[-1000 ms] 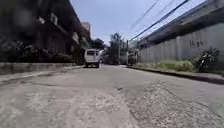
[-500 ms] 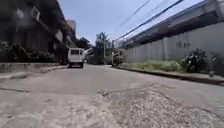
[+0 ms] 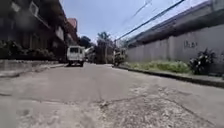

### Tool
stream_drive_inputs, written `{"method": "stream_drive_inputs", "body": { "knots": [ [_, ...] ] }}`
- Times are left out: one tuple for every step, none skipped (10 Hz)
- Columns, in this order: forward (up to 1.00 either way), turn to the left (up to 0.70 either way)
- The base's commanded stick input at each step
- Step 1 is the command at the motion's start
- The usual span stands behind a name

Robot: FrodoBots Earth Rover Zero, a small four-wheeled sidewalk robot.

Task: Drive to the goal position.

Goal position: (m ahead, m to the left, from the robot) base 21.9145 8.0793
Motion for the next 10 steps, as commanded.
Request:
{"method": "stream_drive_inputs", "body": {
  "knots": [
    [1.00, 0.00],
    [1.00, 0.00],
    [1.00, 0.00],
    [1.00, 0.00],
    [1.00, 0.00],
    [1.00, 0.00],
    [1.00, 0.00],
    [1.00, 0.00],
    [1.00, 0.00],
    [1.00, 0.00]
  ]
}}
